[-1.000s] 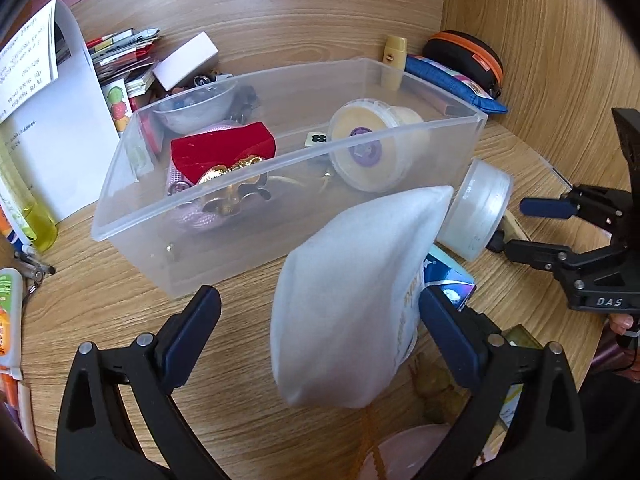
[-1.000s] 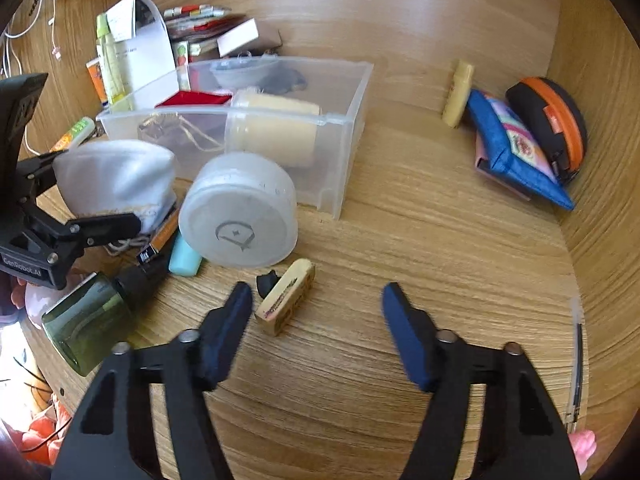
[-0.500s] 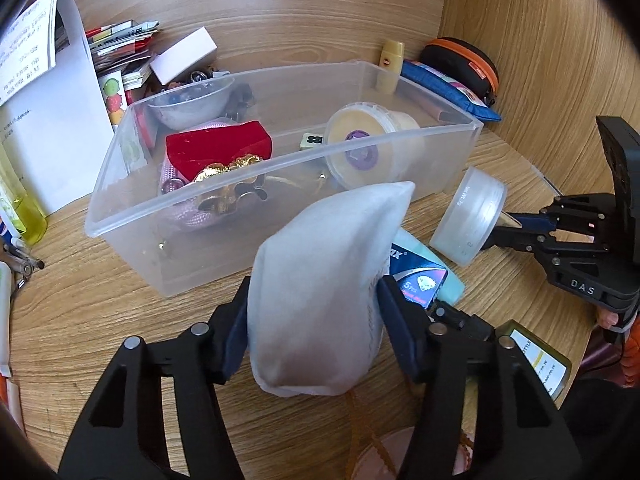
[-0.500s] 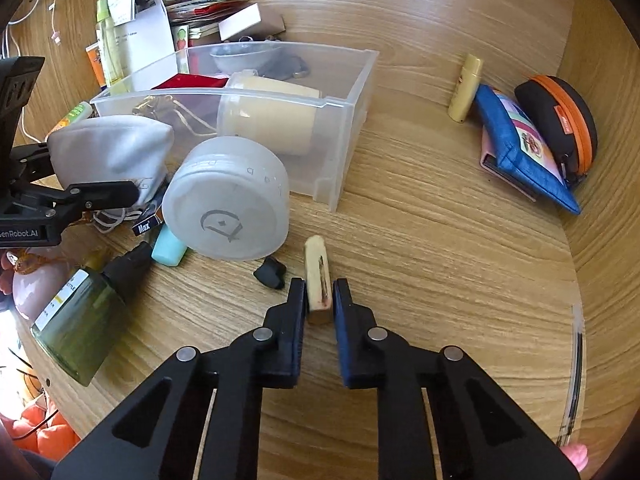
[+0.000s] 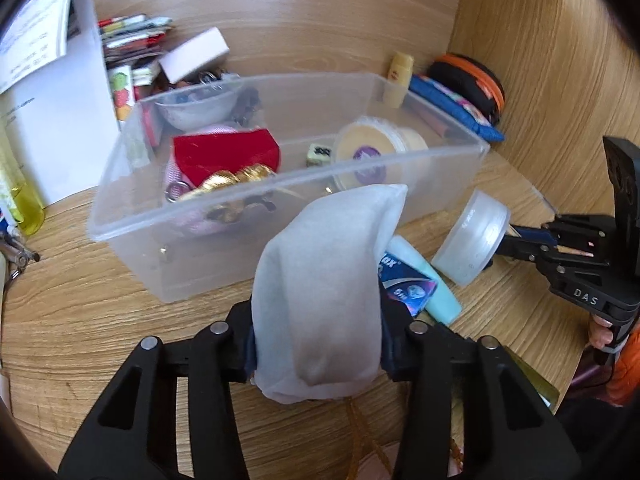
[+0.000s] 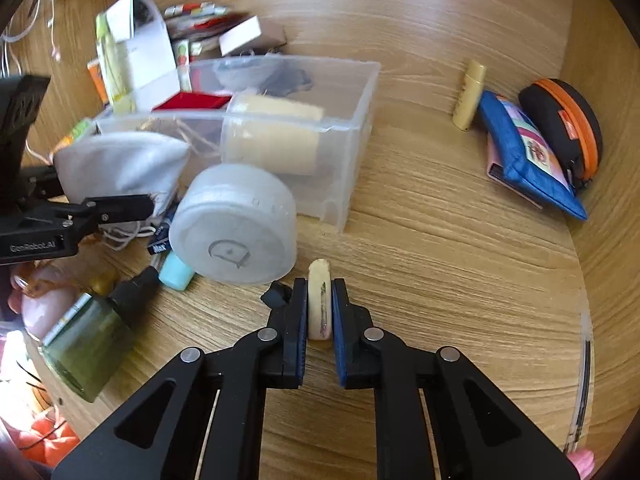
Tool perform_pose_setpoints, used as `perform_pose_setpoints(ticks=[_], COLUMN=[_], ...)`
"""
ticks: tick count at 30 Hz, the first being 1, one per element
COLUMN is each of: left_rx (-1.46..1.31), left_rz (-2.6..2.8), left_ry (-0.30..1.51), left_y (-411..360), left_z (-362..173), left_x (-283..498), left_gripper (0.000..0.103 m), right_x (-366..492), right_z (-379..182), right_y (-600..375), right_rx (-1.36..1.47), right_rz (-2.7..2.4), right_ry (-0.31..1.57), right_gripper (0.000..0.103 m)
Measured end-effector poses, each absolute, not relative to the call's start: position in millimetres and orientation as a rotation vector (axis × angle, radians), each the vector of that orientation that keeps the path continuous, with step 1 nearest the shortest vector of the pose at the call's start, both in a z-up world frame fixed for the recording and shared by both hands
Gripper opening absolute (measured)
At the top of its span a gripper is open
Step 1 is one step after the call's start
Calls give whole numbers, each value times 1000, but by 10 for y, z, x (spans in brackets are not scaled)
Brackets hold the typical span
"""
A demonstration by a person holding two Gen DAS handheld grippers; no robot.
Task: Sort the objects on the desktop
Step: 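Close left gripper on the white cloth bag while right gripper grasps the wooden stamp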
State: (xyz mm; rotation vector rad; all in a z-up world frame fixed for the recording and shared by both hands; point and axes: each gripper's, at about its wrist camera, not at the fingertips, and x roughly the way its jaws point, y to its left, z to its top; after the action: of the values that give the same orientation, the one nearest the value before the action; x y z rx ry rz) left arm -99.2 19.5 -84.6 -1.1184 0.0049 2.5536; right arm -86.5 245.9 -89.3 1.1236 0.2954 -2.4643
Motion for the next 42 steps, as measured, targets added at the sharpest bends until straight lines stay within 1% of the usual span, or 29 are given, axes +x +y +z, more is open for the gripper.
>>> perform_pose_setpoints(ticks=[3,6,15,23,29,42], left_rx=[-1082,-1028,-953,-900,-860,-806], left_rz=[2592,2644,2694,2732,2759,2781], left_ry=[-1,13,8,-78,-98,-115], left_y=[179,185,162,-49,-207,-234], left_z=[-799,-743,-665,-491,-322,-160], left_x=[-947,-881,-720,-633,-565,-611], left_gripper=[40,39,39,39,39,39], right_x=[-824,-812,-727,-713,-754,-901], right_z=[-818,-742,-569,-444,-398,-234], right_y=[2493,2532,2570,2625,2633,2493], right_rx=[1106,1097,1027,984,965,903], right_rz=[-2482,-2483,-2514,-2530,-2525,-2498], right_ry=[285,246,207,157,122,109], right_gripper=[10,10,10,10,10,10])
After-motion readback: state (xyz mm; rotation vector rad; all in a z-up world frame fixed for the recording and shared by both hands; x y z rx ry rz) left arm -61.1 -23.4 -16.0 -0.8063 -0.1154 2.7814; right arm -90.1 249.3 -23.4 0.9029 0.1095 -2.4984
